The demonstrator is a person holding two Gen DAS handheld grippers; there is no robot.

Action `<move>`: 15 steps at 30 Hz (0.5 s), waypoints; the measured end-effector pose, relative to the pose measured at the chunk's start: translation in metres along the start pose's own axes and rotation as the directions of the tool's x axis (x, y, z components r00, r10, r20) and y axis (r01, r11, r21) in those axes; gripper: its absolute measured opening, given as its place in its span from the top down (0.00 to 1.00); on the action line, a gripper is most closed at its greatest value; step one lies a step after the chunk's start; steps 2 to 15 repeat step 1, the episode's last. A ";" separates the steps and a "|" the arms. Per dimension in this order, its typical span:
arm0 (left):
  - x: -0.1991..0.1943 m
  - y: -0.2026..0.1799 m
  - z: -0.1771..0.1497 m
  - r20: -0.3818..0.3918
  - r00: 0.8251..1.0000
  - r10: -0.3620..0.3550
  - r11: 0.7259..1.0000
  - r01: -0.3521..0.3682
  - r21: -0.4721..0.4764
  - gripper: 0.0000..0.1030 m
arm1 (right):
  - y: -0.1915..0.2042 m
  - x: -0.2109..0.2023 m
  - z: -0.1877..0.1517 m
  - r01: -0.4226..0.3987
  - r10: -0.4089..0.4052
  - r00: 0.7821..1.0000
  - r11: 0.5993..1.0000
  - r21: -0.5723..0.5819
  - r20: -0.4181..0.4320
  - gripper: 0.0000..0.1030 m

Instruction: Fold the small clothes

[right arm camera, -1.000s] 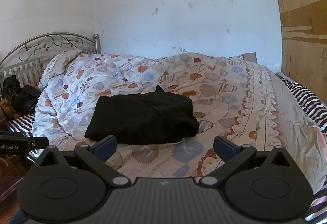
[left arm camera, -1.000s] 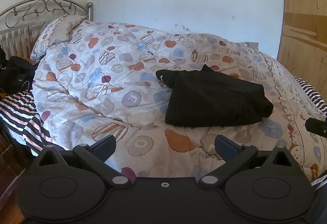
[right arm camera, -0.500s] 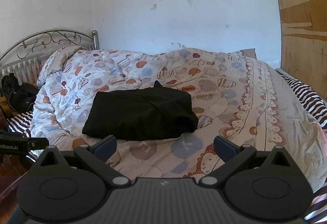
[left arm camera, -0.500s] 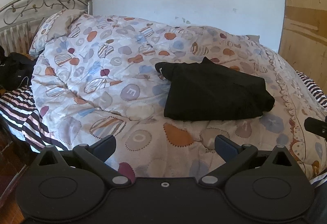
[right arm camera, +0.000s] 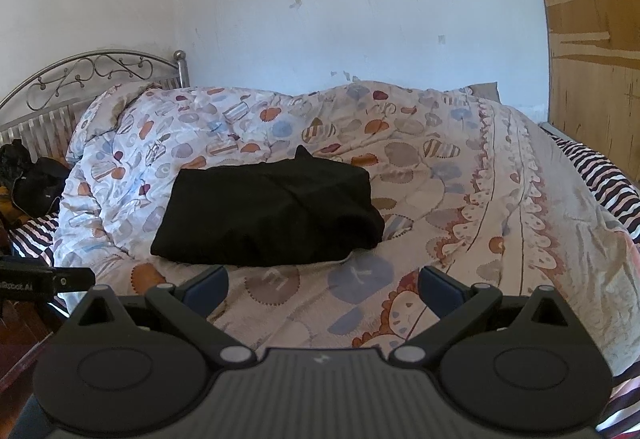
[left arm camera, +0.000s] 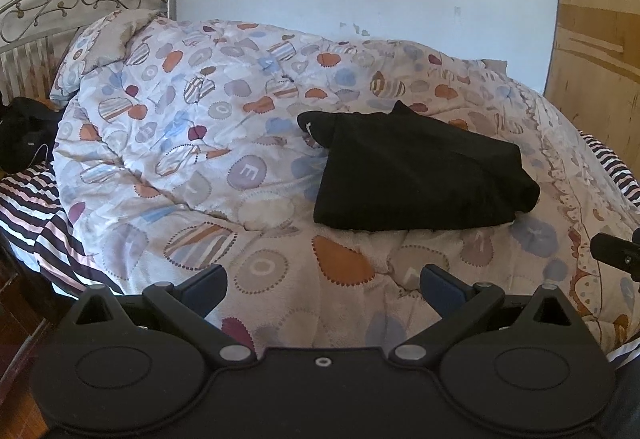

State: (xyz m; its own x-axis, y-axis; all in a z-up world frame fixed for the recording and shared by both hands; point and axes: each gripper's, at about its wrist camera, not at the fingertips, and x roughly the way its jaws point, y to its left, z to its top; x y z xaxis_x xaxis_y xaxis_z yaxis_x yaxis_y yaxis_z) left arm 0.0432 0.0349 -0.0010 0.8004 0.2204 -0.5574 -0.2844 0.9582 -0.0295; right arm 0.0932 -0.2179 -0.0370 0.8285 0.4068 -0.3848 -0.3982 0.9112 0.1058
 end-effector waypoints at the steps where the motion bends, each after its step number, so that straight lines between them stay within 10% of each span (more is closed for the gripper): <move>1: 0.002 0.000 0.000 -0.005 1.000 0.000 1.000 0.000 0.000 0.01 | -0.001 0.002 0.000 0.000 0.000 1.000 1.000 0.003 -0.003 0.00; 15: 0.002 0.000 0.000 -0.005 1.000 0.000 1.000 0.000 0.000 0.01 | -0.001 0.002 0.000 0.000 0.000 1.000 1.000 0.003 -0.003 0.00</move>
